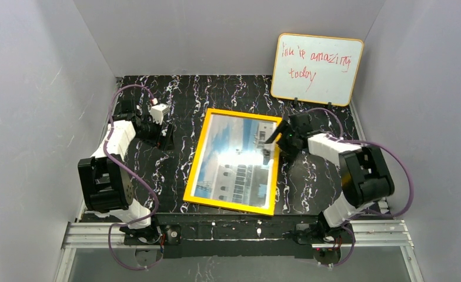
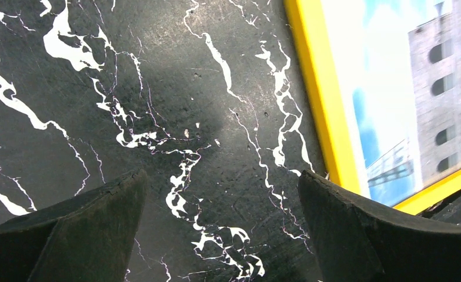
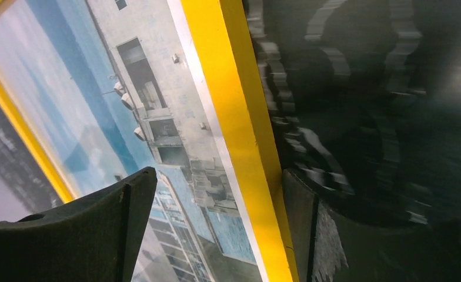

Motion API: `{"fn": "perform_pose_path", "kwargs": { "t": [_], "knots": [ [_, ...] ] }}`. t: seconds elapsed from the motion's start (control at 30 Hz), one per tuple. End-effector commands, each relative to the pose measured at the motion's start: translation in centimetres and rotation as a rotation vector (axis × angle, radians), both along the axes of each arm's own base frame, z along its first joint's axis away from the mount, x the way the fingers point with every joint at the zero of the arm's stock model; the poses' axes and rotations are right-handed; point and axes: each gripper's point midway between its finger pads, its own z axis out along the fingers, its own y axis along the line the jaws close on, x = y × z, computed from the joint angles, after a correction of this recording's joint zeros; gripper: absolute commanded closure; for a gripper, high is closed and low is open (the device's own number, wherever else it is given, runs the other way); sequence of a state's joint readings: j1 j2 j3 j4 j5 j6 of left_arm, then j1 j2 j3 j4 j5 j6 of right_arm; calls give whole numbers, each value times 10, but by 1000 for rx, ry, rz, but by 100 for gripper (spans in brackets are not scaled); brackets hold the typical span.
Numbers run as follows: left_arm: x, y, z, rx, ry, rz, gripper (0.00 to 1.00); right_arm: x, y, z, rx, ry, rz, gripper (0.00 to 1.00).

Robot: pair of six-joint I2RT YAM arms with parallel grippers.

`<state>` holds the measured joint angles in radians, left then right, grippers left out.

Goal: Put the photo into the frame
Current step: Move the photo frame to the center of the board, then reset both arms

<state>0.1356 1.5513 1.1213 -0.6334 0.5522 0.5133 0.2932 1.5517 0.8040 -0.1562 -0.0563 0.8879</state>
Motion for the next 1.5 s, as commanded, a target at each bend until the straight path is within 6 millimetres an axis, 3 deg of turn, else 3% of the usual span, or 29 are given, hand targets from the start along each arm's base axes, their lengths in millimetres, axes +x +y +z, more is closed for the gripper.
{"fn": "perform_pose_path", "kwargs": {
  "t": [0.0, 0.1, 0.2, 0.33, 0.4, 0.57, 0.67, 0.77, 0.83, 0.9, 1.03, 1.1, 1.33, 1.47],
  "knots": [
    [1, 2, 2, 4, 1, -3, 2, 18, 63, 7, 157, 20, 11, 13],
    [2, 7, -3, 23, 3, 3, 2, 36, 88, 12, 155, 14, 40, 13],
    [3, 12, -9, 27, 16, 10, 2, 48, 92, 15, 122, 7, 62, 12],
    [5, 21, -14, 9, 28, 27, 2, 60, 69, 33, 43, -68, 70, 10],
    [5, 23, -16, -11, 35, 34, 2, 62, 52, 42, 6, -92, 84, 2],
    [9, 28, -22, -96, 30, 93, 2, 58, -15, 62, -175, -188, 67, 2],
    [22, 27, -27, -147, -43, 170, 2, 52, -68, 71, -313, -280, -18, 2],
    [37, 27, -42, -202, -131, 309, 2, 44, -137, 74, -542, -335, -221, 2],
    [53, 36, -47, -206, -223, 421, 2, 45, -168, 86, -707, -477, -286, 2],
    [65, 44, -47, -219, -306, 511, 2, 32, -188, 85, -812, -551, -331, 2],
    [81, 50, -49, -232, -404, 600, 2, 24, -202, 94, -892, -699, -372, 2],
    [83, 49, -55, -218, -430, 609, 2, 26, -204, 83, -891, -695, -383, 2],
    [68, 43, -69, -195, -523, 622, 2, 35, -199, 58, -873, -712, -358, 2],
    [58, 29, -60, -148, -617, 566, 2, 33, -195, 45, -854, -745, -341, 2]
  ]
}}
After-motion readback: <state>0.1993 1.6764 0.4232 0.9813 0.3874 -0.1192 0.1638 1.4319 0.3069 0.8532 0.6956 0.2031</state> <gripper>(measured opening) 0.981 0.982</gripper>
